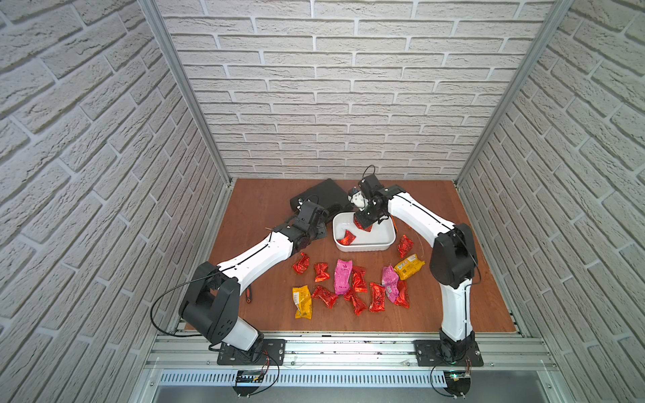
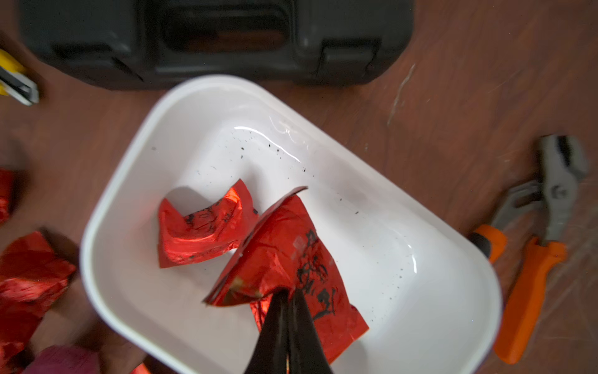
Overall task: Take the tea bags out of the storage box
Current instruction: Pick up the tea bag from the storage box, then place the tea bag at the center of the board.
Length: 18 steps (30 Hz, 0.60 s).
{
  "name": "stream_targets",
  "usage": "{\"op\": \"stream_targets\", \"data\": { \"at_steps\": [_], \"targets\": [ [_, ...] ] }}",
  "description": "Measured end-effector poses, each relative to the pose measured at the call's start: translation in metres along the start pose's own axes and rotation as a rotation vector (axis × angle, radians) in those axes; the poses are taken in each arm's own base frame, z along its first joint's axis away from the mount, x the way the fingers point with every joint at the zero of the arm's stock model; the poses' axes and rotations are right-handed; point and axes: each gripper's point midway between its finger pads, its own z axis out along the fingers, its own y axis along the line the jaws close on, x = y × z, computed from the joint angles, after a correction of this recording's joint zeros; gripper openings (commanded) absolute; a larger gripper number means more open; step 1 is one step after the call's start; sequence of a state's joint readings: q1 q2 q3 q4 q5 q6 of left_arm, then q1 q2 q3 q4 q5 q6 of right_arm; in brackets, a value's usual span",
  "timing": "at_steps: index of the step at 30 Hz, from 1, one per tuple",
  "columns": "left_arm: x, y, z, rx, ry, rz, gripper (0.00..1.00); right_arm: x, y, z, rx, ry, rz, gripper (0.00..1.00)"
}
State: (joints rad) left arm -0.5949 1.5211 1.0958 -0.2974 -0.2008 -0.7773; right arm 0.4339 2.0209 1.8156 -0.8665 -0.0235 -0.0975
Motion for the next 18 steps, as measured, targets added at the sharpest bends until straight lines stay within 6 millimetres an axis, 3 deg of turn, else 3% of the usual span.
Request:
{"op": "stream_targets", "data": {
  "at_steps": [2,5,7,14,18],
  "targets": [
    [0.000,-0.011,0.002,0.017,0.003,0.065,0.37,0.006,0.002,-0.032,0.004,-0.051,0.019,0.02],
    [0.004,-0.026,0.006,0.046,0.019,0.171,0.38,0.024,0.007,-0.063,-0.006,-0.096,0.052,0.02],
    [0.010,-0.035,0.009,0.061,0.038,0.235,0.40,0.042,0.013,-0.072,-0.020,-0.112,0.077,0.02],
    [0.025,-0.042,0.017,0.083,0.095,0.326,0.44,0.133,0.059,-0.067,-0.105,-0.038,0.087,0.02],
    [0.025,-0.040,0.018,0.089,0.102,0.313,0.45,0.163,0.076,-0.050,-0.129,0.009,0.089,0.02]
  ]
}}
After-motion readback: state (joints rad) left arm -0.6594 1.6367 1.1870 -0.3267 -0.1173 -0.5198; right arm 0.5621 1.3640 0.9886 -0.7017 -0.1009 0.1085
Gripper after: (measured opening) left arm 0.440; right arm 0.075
